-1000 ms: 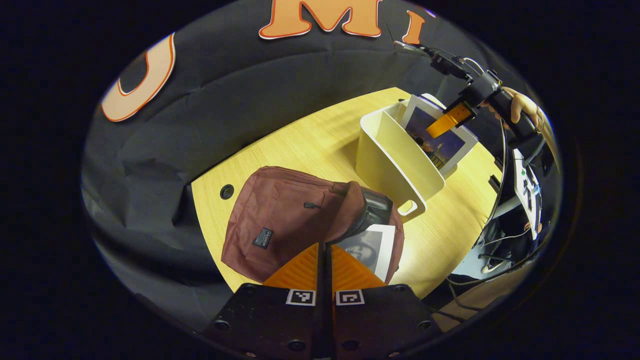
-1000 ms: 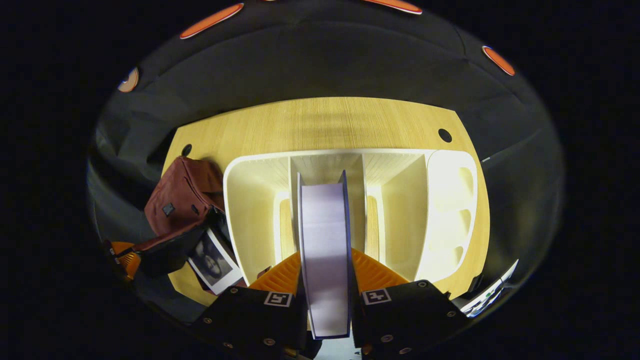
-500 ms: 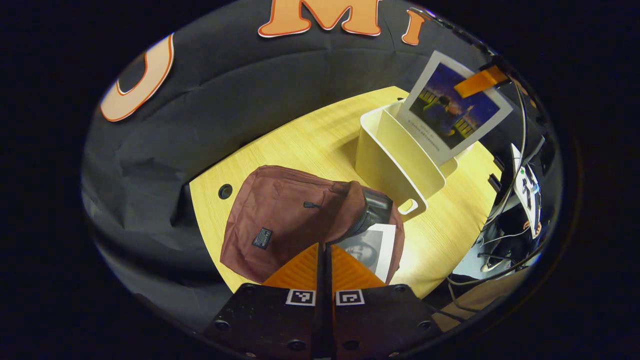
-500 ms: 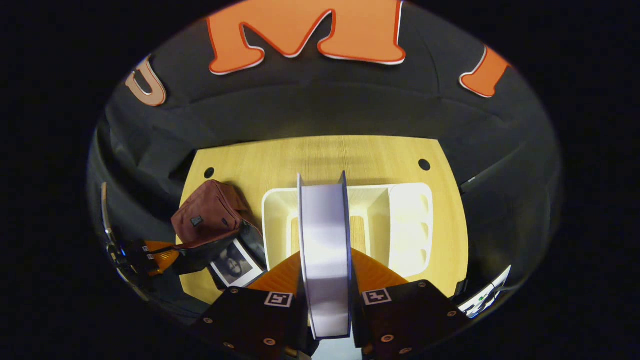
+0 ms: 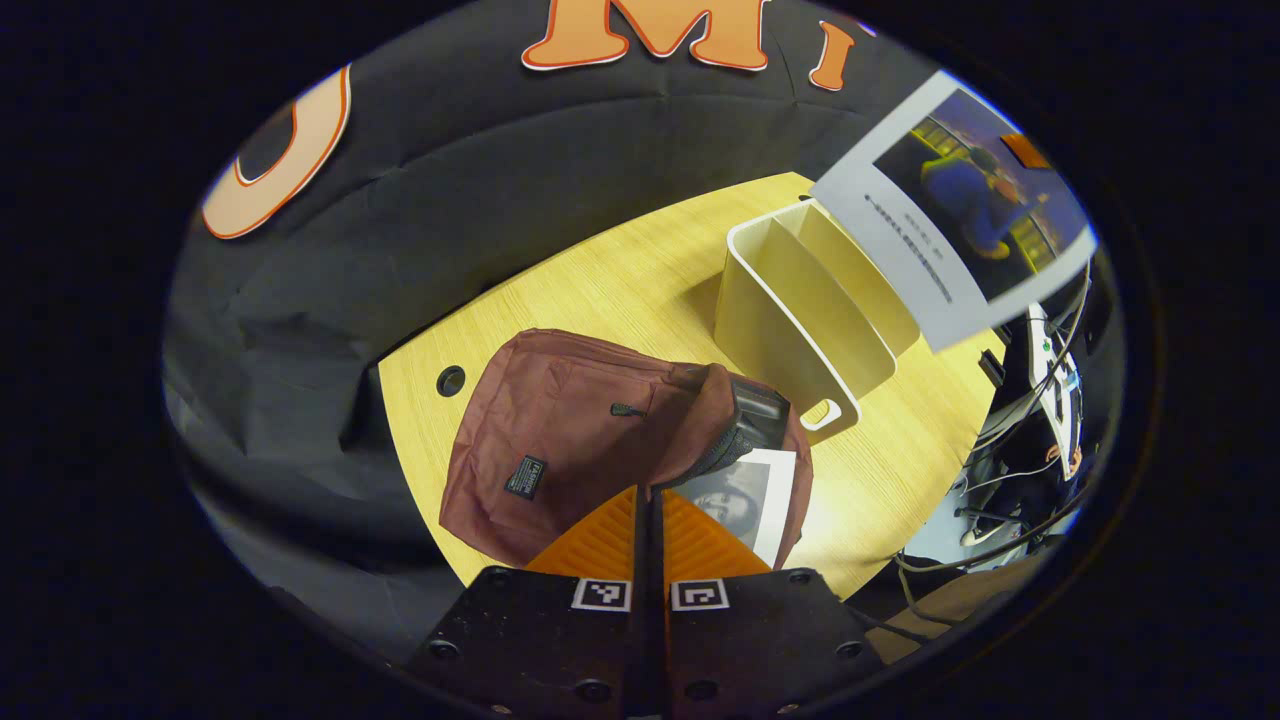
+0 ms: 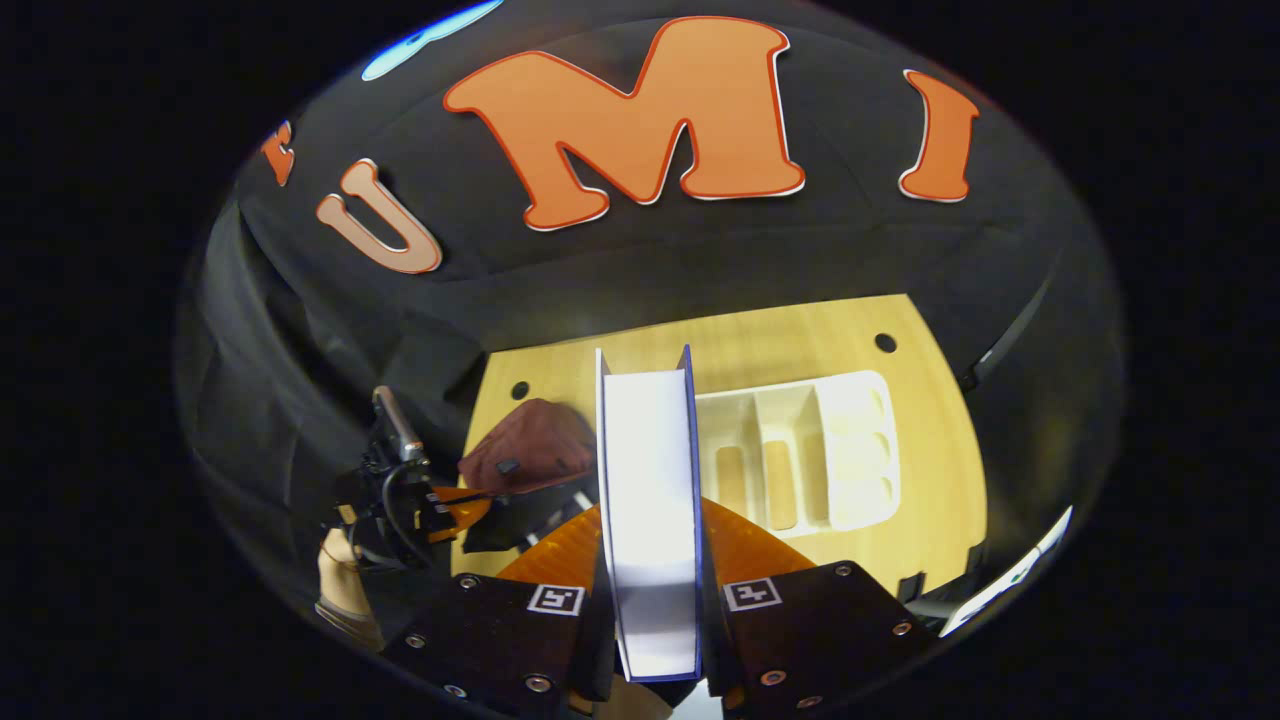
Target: Open the schoolbag, grab two books from the bookshelf and put them into the schoolbag.
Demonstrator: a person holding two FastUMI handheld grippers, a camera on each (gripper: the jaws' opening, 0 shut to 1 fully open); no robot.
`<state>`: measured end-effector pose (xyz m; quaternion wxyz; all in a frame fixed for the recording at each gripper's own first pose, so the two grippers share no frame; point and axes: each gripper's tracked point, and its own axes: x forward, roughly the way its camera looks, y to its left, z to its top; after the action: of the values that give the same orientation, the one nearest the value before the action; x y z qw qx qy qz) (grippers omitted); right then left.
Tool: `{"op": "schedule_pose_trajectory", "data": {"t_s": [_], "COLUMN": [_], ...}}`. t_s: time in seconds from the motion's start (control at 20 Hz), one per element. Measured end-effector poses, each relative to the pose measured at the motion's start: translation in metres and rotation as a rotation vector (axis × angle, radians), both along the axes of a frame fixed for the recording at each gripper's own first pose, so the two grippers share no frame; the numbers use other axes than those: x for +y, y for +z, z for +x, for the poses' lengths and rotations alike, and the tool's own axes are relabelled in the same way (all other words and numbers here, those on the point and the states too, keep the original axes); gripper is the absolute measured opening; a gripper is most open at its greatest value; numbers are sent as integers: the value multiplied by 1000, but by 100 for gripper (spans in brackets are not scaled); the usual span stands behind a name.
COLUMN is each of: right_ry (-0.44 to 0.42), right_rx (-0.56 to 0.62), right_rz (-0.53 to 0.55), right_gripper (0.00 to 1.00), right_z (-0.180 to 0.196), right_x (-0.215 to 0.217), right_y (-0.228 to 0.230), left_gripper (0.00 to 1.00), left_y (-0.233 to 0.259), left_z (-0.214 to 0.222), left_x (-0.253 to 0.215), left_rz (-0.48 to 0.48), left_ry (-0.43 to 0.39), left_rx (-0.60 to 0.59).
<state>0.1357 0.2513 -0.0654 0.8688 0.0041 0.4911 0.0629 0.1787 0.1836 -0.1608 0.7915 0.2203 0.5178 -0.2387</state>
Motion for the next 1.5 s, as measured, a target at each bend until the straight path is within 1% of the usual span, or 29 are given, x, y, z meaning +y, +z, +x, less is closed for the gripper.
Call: {"op": "schedule_pose_trajectory", "data": {"t_s": [0.15,0.3,0.45,0.55,0.65,0.75,0.85,0.95,1.0,1.1,1.15,1.3,1.4,1.5], "right_ry": [-27,-86,-185,-271,-350,-414,-464,-488,-494,-486,-469,-460,-462,-476], "right_rx": [42,81,92,76,64,34,14,24,24,11,0,-35,-100,-116], "right_rz": [128,238,368,454,531,592,598,610,636,658,654,648,641,643], "right_gripper": [36,36,36,36,36,36,36,36,36,36,36,36,36,36], "right_z": [-26,-46,-50,-46,-43,-36,-28,-24,-21,-16,-14,4,14,17], "right_x": [13,18,22,28,25,25,25,31,36,48,53,76,86,96], "right_y": [-35,-82,-128,-157,-182,-204,-232,-253,-257,-265,-271,-281,-283,-290], "left_gripper": [0,1,1,1,1,1,0,0,0,1,1,1,1,1], "left_y": [0,3,7,10,14,17,22,27,30,32,33,33,37,42], "left_z": [0,0,-6,-8,-8,-11,-11,-10,-11,-13,-14,-15,-19,-25], "left_x": [-1,-1,-2,-2,-5,-8,-12,-13,-16,-21,-24,-26,-36,-45], "left_rz": [-3,-5,-11,-6,4,20,42,63,69,72,66,67,23,1], "left_ry": [-2,-3,-5,-4,-9,-17,-30,-38,-42,-51,-56,-60,-57,-73], "left_rx": [-4,-13,-12,-19,-24,-23,-30,-38,-42,-47,-46,-48,-42,-42]}}
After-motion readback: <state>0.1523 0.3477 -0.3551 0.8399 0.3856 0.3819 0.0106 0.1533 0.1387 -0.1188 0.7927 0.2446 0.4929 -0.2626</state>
